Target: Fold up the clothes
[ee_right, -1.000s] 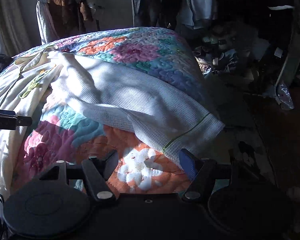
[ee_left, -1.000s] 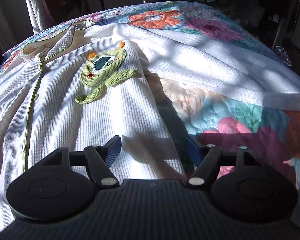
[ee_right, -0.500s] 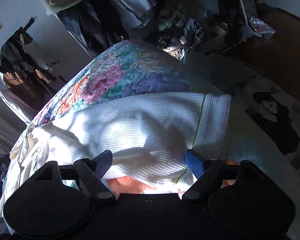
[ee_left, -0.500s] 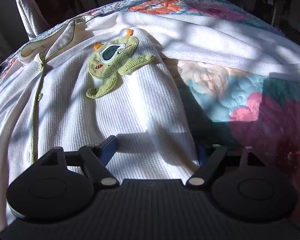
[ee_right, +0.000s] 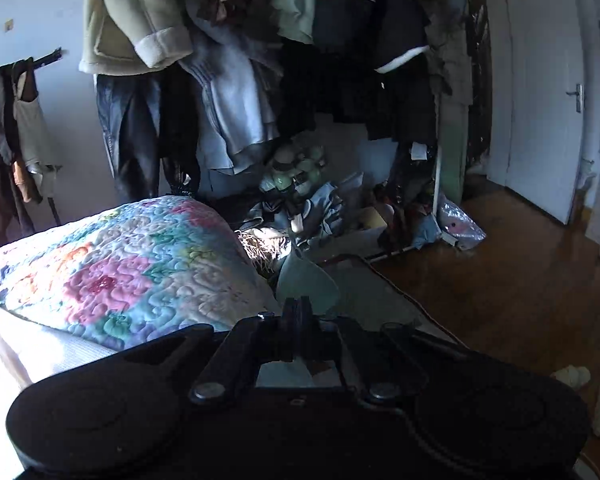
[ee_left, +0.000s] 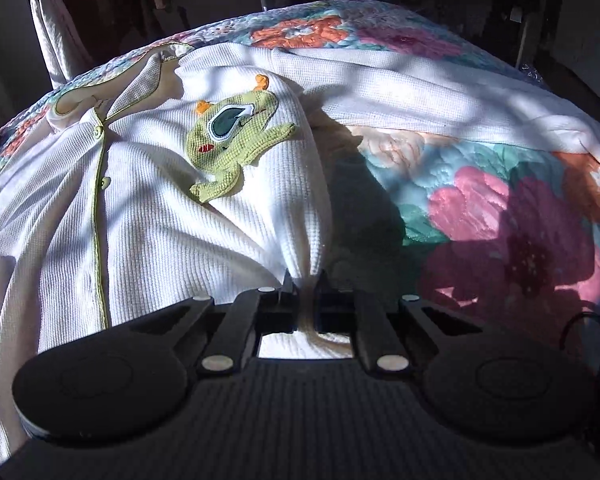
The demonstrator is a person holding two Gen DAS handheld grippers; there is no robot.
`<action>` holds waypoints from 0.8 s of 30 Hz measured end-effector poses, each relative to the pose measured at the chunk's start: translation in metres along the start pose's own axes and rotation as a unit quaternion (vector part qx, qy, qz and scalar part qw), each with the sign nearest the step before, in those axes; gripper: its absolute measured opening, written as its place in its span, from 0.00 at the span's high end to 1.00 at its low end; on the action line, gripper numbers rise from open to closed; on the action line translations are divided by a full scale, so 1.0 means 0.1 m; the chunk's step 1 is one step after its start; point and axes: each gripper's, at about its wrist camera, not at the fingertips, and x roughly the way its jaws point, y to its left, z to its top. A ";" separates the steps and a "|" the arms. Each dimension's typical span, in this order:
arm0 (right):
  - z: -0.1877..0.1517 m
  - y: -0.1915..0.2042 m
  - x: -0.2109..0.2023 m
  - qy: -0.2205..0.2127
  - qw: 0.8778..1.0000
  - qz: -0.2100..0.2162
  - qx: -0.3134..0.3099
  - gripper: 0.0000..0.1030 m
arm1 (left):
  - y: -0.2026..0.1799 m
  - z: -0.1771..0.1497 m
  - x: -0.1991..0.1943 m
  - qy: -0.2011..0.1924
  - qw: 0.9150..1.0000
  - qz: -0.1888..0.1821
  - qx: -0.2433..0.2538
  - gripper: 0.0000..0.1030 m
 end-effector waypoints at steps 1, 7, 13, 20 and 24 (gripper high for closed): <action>-0.01 -0.04 0.00 0.019 0.999 0.028 0.018 0.99 | 0.08 -0.03 0.00 0.004 1.000 0.002 -0.014 0.94; -0.27 0.10 -0.13 0.119 0.982 0.134 0.053 0.40 | 0.31 -0.24 -0.13 0.001 0.999 0.018 -0.044 0.94; -0.43 0.23 -0.03 0.145 0.986 0.068 0.036 0.31 | 0.25 -0.26 -0.09 -0.007 0.999 0.019 -0.042 0.94; -0.64 0.13 0.57 0.147 0.987 0.031 0.062 0.25 | 0.20 -0.23 -0.04 -0.010 0.999 0.008 -0.036 0.94; -0.48 0.30 0.47 0.081 0.995 0.025 -0.050 0.91 | 0.22 -0.19 -0.03 -0.009 0.999 -0.006 -0.048 0.94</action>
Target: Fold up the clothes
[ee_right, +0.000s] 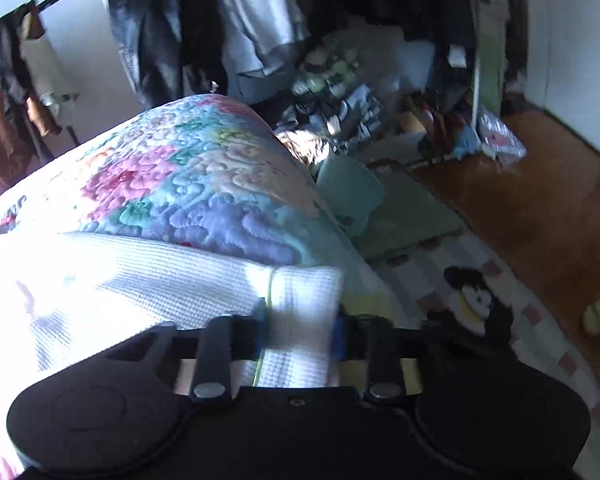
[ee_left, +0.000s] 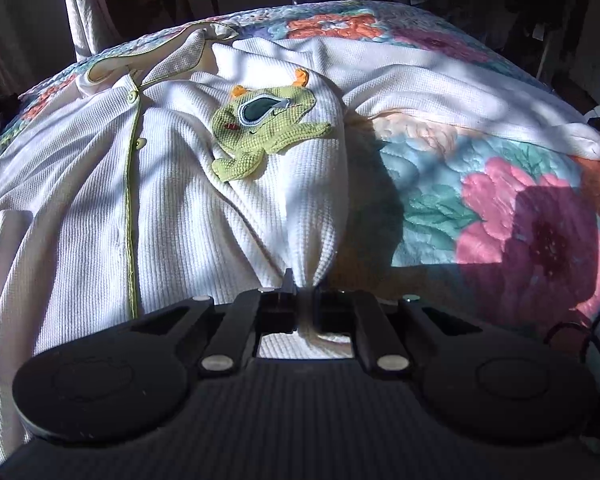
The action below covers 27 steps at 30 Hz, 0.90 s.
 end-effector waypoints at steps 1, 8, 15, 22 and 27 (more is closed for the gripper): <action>0.10 -0.05 -0.07 -0.020 1.000 -0.006 0.002 0.92 | 0.00 0.01 0.01 0.001 1.000 -0.004 -0.003 0.93; 0.65 -0.35 -0.07 -0.036 0.998 -0.043 -0.017 0.89 | -0.03 0.06 0.05 -0.002 0.999 -0.039 -0.003 0.87; 0.60 0.11 -0.67 -0.082 0.996 0.022 -0.026 0.44 | 0.17 0.01 -0.37 -0.018 0.993 -0.101 -0.051 0.57; 0.59 0.79 -1.80 -0.104 0.955 0.272 -0.060 0.26 | 0.65 -0.29 -1.25 -0.055 0.991 -0.054 -0.106 0.51; 0.41 1.23 -2.32 -0.119 0.920 0.365 -0.077 0.15 | 1.15 -0.60 -1.82 -0.034 0.980 -0.034 -0.193 0.50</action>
